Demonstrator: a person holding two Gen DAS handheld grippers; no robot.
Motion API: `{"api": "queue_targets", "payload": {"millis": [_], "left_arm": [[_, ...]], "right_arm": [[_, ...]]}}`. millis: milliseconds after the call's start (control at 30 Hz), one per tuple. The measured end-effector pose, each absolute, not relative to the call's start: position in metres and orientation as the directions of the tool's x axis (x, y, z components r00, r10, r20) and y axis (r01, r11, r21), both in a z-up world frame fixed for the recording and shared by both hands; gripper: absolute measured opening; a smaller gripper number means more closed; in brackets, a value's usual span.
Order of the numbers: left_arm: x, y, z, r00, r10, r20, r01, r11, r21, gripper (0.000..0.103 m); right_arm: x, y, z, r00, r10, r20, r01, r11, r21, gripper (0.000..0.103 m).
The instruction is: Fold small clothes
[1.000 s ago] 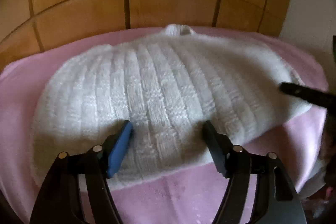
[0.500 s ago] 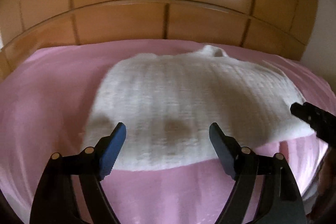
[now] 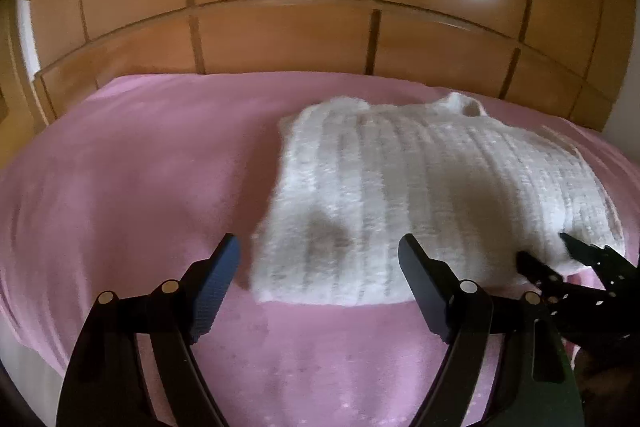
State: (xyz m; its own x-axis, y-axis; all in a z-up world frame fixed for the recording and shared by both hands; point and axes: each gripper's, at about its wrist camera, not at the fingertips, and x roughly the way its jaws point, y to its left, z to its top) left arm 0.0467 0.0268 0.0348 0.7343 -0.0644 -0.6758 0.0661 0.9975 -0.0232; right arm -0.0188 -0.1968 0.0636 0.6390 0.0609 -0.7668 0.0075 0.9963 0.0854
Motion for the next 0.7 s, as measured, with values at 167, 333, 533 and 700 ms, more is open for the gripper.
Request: {"api": "queue_targets", "payload": {"millis": [167,333,533,700], "left_arm": [[0.053,0.047,0.03,0.723,-0.054,-0.689,0.041,0.999,-0.036,0.08],[0.074,0.086,0.016,0.668,-0.195,-0.718,0.023,0.97,-0.243,0.078],[0.089,0.111,-0.015,0.581,-0.457,-0.673,0.05,0.846,-0.531,0.012],[0.066,0.113,-0.019,0.593,-0.446,-0.67,0.071,0.858,-0.508,0.008]], "right_arm": [[-0.026,-0.194,0.065,0.647,0.052,-0.76,0.014,0.997,0.08,0.083],[-0.029,-0.193,0.066,0.651,0.05,-0.757,0.017,0.997,0.08,0.083],[-0.027,-0.194,0.065,0.654,0.055,-0.754,0.014,0.996,0.085,0.083],[-0.028,-0.193,0.063,0.659,0.06,-0.749,0.017,0.995,0.094,0.084]]}}
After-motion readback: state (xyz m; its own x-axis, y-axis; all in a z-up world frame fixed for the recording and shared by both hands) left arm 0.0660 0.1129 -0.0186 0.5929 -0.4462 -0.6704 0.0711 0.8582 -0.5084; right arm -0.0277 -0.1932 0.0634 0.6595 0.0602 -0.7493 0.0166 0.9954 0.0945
